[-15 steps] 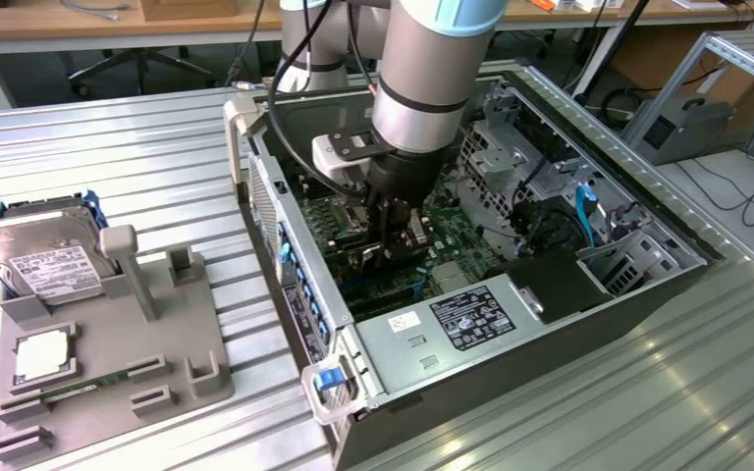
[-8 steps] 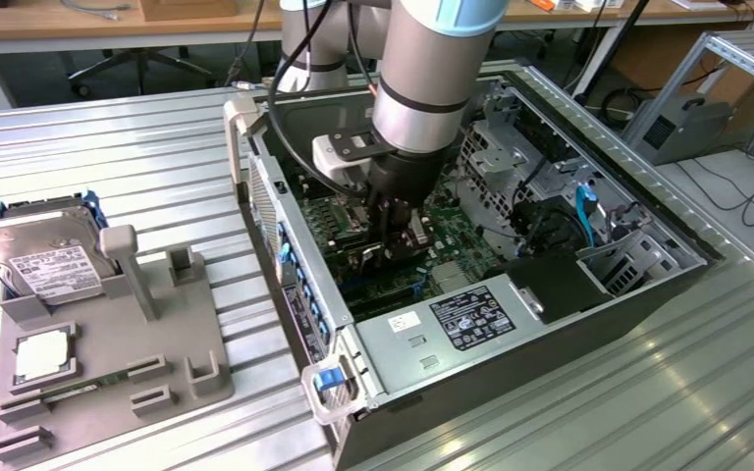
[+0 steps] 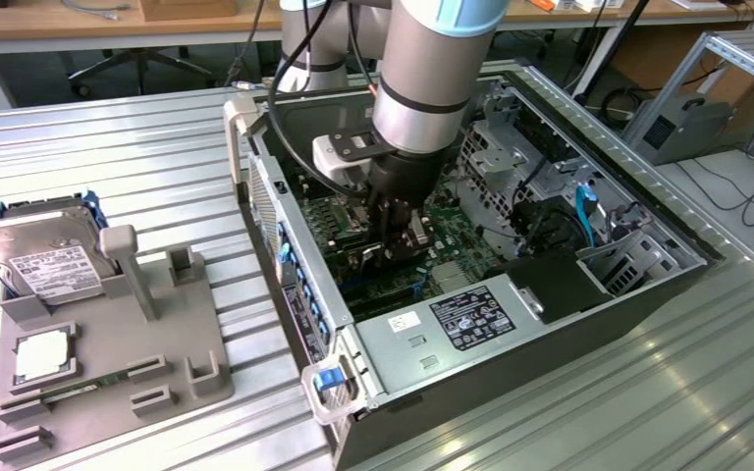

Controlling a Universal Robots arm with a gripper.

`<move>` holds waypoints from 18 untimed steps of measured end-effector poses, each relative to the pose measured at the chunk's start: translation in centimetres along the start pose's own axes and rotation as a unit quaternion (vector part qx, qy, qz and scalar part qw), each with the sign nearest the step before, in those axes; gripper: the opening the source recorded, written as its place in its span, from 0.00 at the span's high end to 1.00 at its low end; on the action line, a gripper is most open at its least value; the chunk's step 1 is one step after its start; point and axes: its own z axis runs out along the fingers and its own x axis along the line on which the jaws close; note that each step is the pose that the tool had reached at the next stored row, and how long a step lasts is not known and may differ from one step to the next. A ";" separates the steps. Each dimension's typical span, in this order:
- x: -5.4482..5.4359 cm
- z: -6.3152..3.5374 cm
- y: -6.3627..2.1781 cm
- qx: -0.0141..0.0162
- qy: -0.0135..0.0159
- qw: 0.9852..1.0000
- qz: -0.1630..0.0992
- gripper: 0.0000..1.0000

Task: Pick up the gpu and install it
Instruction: 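Insert the gpu into the slot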

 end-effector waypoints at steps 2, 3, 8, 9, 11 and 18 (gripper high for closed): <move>0.0 -0.04 0.00 0.000 0.000 1.000 0.000 0.59; 0.0 -0.08 0.00 0.000 0.000 1.000 0.000 0.59; 0.0 -0.22 -0.01 0.000 0.000 1.000 0.000 0.59; 0.0 -0.23 0.00 0.000 0.000 1.000 0.000 0.59; 0.0 -0.23 0.00 0.000 0.000 1.000 0.000 0.59; 0.0 -0.23 0.00 0.000 0.000 1.000 0.000 0.61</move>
